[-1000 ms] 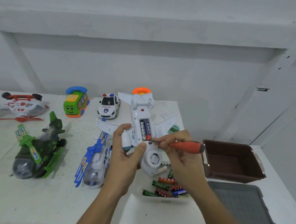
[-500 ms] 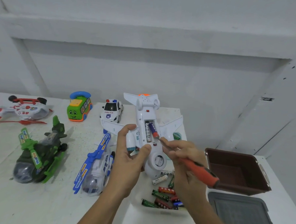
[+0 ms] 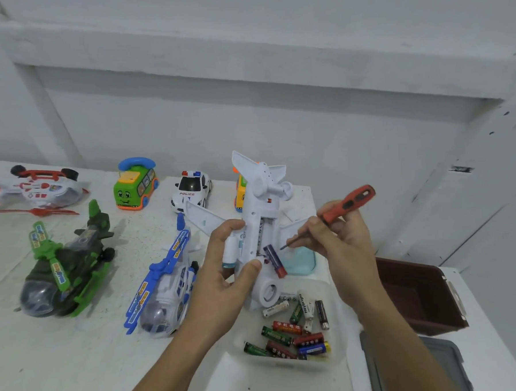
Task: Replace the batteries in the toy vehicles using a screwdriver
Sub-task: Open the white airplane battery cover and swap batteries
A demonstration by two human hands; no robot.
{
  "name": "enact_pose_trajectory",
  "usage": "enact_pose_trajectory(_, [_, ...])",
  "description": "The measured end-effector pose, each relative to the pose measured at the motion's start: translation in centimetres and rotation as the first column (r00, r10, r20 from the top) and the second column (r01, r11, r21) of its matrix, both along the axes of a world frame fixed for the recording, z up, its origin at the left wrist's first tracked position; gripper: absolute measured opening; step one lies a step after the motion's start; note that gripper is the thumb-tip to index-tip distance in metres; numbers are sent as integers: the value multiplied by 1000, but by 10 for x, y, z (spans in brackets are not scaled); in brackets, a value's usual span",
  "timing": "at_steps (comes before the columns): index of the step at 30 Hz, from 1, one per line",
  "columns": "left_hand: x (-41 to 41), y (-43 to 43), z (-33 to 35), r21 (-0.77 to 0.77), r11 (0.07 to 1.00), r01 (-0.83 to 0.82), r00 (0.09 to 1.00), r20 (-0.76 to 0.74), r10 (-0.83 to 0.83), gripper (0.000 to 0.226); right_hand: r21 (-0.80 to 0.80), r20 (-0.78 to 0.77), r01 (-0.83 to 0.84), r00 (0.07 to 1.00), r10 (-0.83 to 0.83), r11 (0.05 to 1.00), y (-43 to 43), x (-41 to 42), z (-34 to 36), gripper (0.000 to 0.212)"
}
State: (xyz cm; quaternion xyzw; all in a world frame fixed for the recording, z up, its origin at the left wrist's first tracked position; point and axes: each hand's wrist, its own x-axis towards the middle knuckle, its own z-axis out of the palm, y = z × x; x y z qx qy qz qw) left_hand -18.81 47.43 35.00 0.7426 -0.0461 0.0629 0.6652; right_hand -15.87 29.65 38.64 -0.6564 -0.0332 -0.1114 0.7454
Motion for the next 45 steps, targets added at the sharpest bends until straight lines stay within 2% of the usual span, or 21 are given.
enact_pose_trajectory(3, [-3, 0, 0, 29, 1000, 12, 1000, 23, -12, 52, -33, -32, 12, 999, -13, 999, 0, 1, 0, 10])
enact_pose_trajectory(7, [-5, 2, -2, 7, 1000, 13, 999, 39, -13, 52, -14, 18, 4, 1000, -4, 1000, 5, 1, 2, 14])
enact_pose_trajectory(11, [-6, 3, -3, -94, 995, 40, 999, -24, -43, 52, 47, 147, 10, 989, -17, 999, 11, -3, 2, 20])
enact_pose_trajectory(15, [-11, -2, -1, -168, 984, 53, 997, -47, -61, 54, -147, 351, 19, 936, 34, 989, 19, -9, -9, 34])
enact_pose_trajectory(19, [-14, -7, 1, -206, 977, 55, 996, -63, -69, 54, -357, 408, 105, 912, 54, 928, 23, -13, -17, 9])
enact_pose_trajectory(24, [-16, -6, 4, -224, 973, 50, 996, -62, -66, 55, -466, 541, 142, 827, 155, 873, 24, -16, -22, 18])
enact_pose_trajectory(27, [-17, -6, 6, -216, 975, 48, 997, -55, -61, 55, -441, 507, 116, 850, 141, 890, 22, -14, -20, 17])
enact_pose_trajectory(29, [-17, -6, 6, -213, 976, 47, 997, -48, -59, 55, -368, 467, 89, 878, 101, 926, 23, -15, -16, 18])
enact_pose_trajectory(32, [-17, -7, 5, -207, 977, 41, 997, -57, -54, 54, -279, 417, 87, 908, 39, 956, 25, -14, -6, 37])
enact_pose_trajectory(34, [-17, -6, 3, -198, 979, 38, 997, -64, -51, 54, -300, 392, 90, 919, 37, 950, 25, -14, 1, 42])
enact_pose_trajectory(38, [-16, -4, 2, -155, 987, 40, 998, -50, -49, 55, -442, 324, 105, 945, 50, 891, 23, -14, 4, 39])
enact_pose_trajectory(39, [-15, -4, 2, -154, 987, 42, 998, -48, -50, 55, -412, 319, 86, 946, 55, 907, 24, -14, 5, 38])
enact_pose_trajectory(42, [-15, -4, 4, -187, 981, 48, 997, -53, -59, 54, -141, 241, 18, 970, 16, 990, 23, -15, 10, 28])
enact_pose_trajectory(43, [-15, -4, 4, -201, 978, 48, 997, -53, -60, 54, -94, 239, 29, 971, -5, 995, 23, -16, 11, 28])
enact_pose_trajectory(45, [-14, -6, 5, -225, 973, 48, 997, -49, -60, 54, -107, 301, 62, 953, -27, 992, 25, -16, 11, 33])
